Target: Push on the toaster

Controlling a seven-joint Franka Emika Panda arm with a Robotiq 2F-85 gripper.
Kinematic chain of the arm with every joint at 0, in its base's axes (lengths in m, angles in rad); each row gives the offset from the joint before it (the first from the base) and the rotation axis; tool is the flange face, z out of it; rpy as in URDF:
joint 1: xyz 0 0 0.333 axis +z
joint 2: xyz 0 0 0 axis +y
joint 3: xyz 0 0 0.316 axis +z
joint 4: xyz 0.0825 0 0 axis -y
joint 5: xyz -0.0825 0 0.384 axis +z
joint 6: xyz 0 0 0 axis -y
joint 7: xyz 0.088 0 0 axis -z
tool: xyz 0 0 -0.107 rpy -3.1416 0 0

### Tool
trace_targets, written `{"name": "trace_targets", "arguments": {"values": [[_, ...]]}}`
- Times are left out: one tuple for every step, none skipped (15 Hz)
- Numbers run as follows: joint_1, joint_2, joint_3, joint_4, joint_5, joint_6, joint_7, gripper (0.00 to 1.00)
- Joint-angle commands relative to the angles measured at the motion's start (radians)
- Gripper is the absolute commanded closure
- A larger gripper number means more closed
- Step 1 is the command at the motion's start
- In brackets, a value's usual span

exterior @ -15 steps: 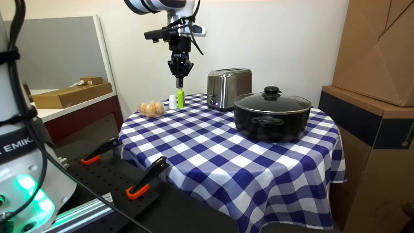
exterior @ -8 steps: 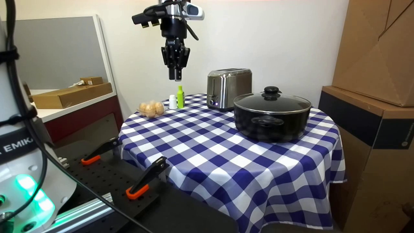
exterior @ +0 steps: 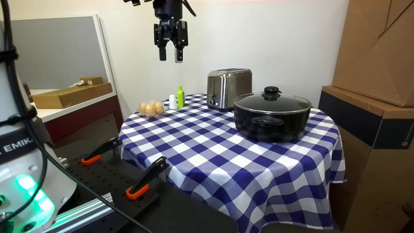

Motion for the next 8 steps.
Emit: {"name": "trace_targets", "arguments": {"values": [[-0.030,-0.068,-0.007,-0.002,-0.043,-0.070,-0.026,0.00],[-0.035,-0.075,-0.006,0.000,-0.054,-0.084,-0.027,0.00],[-0.038,-0.079,-0.005,0.004,-0.064,-0.098,-0.028,0.00],[-0.038,-0.084,-0.005,0.009,-0.073,-0.118,-0.037,0.00],[-0.037,-0.083,-0.005,0.017,-0.081,-0.144,-0.046,0.00],[-0.035,-0.063,-0.001,0.005,-0.063,-0.093,-0.014,0.00],[-0.035,-0.066,-0.001,0.006,-0.064,-0.098,-0.015,0.00],[-0.035,-0.065,-0.001,0.005,-0.064,-0.098,-0.015,0.00]]}}
